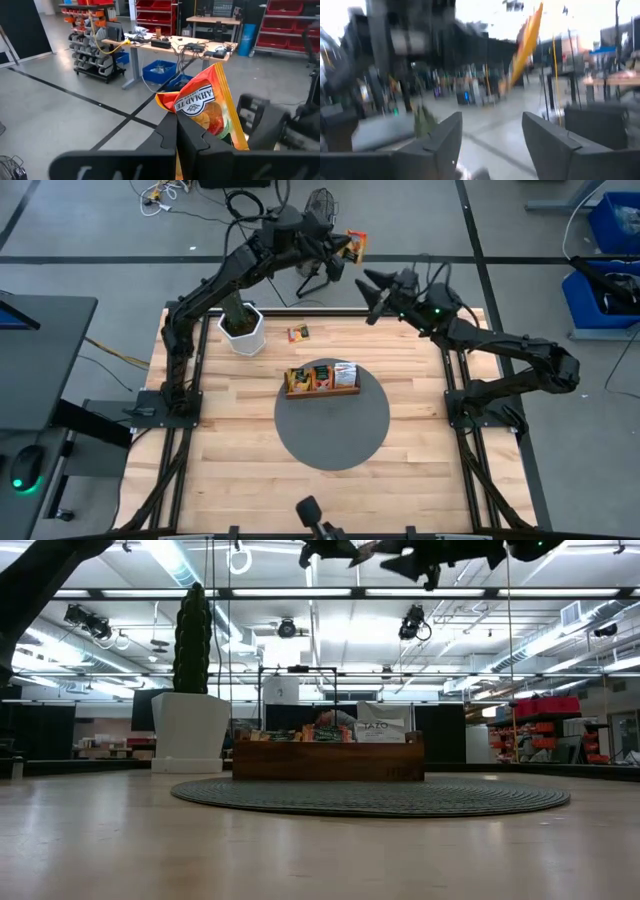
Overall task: Pick & Place Tea
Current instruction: Put the orange tea bag into the left section of the wooden organizer
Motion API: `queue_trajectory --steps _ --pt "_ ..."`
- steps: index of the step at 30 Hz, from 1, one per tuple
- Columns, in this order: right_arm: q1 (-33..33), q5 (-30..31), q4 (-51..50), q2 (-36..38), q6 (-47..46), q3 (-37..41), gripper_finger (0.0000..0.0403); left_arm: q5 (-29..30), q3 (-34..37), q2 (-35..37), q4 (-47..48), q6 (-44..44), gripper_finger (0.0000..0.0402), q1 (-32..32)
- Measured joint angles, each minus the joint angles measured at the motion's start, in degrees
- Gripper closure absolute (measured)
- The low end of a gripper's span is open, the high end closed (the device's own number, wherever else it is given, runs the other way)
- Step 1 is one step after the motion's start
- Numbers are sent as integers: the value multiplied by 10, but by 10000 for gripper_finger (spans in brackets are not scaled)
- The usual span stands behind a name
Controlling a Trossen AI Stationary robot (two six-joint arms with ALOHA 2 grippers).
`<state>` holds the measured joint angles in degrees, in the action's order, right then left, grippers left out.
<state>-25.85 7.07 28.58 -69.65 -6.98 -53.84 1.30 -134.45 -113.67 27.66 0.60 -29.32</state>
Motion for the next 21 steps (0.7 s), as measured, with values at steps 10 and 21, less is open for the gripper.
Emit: queue_trajectory --steps 10,21 --pt "-1 17 53 -1 -41 0 180 0 0 0 -26 -12 401 21" --pt "-1 13 68 -1 -87 0 262 0 1 -1 -28 1 401 44"
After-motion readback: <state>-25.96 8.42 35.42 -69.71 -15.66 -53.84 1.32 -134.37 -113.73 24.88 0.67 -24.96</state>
